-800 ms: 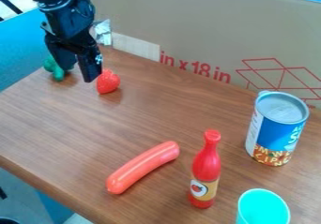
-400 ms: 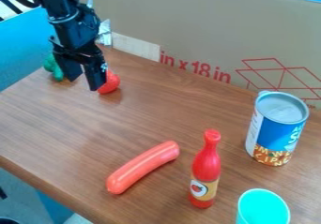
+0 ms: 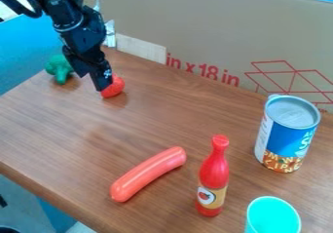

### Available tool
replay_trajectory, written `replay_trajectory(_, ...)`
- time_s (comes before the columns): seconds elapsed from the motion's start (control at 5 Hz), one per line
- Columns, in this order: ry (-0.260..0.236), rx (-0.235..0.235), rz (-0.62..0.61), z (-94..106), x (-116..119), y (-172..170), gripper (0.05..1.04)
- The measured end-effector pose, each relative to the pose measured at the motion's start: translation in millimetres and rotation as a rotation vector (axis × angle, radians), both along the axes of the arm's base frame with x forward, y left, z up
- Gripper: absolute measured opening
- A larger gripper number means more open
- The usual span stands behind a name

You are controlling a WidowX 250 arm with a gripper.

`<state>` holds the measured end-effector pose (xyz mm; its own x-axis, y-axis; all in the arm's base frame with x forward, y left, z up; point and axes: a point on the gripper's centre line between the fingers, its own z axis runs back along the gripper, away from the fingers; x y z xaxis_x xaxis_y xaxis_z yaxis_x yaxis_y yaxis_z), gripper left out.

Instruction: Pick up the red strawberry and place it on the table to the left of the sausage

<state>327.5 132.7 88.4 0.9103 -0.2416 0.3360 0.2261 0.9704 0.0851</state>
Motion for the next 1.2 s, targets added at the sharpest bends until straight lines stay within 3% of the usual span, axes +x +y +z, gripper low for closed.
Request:
replay_trajectory(0.2,0.022,-0.012,-0.014,-14.6,1,0,1.001)
replay_trajectory(0.4,0.080,-0.019,0.003,-36.6,-1,3,1.001)
replay_trajectory(1.0,0.059,-0.001,0.118,-40.5,22,14,1.001)
replay_trajectory(1.2,0.076,-0.042,0.142,-49.7,27,16,1.001)
